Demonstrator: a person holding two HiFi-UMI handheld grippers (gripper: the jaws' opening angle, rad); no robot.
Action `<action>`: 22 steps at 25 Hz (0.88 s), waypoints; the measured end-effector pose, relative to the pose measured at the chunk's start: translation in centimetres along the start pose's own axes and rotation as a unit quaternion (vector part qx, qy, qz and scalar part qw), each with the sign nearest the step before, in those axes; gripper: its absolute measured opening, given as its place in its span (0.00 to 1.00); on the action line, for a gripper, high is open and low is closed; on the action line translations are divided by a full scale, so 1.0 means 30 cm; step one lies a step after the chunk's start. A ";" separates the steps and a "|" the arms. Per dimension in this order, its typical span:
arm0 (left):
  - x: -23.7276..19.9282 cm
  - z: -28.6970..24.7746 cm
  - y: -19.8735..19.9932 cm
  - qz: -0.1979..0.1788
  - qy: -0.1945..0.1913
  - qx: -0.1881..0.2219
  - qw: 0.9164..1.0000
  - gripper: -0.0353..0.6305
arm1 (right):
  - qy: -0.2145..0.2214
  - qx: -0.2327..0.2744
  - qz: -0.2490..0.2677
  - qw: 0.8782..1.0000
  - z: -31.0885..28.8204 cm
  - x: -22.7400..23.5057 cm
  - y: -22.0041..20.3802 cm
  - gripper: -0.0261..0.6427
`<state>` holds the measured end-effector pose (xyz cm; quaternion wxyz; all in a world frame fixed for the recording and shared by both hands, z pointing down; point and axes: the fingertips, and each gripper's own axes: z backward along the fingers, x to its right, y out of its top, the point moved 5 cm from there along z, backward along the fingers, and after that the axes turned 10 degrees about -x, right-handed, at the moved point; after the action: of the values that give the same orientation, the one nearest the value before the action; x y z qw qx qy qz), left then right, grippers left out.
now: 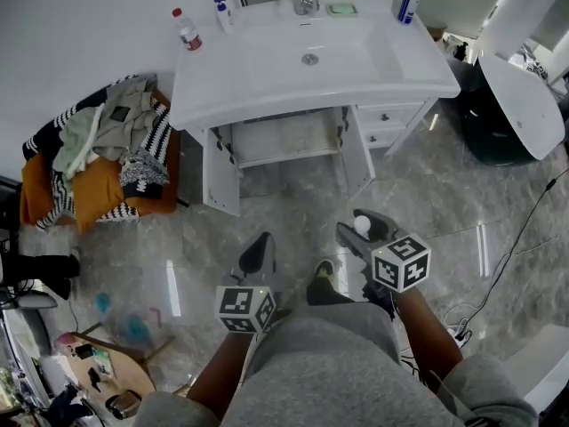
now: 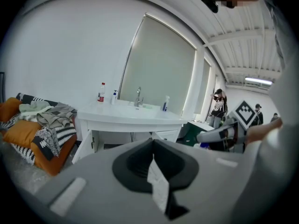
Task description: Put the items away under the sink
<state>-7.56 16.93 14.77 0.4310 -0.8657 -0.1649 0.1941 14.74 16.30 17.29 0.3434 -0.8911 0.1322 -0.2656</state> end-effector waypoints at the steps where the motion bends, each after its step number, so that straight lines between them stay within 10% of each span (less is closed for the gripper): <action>1: 0.004 -0.006 0.005 0.000 0.002 0.001 1.000 0.07 | 0.002 0.000 0.001 1.000 0.001 0.007 0.004 0.36; 22: 0.054 -0.055 0.078 -0.013 0.016 0.018 1.000 0.07 | 0.017 0.004 0.020 1.000 -0.001 0.062 0.066 0.36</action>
<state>-5.07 15.20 13.48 0.4515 -0.8584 -0.1663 0.1777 16.16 14.05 16.65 0.3504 -0.8822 0.1550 -0.2738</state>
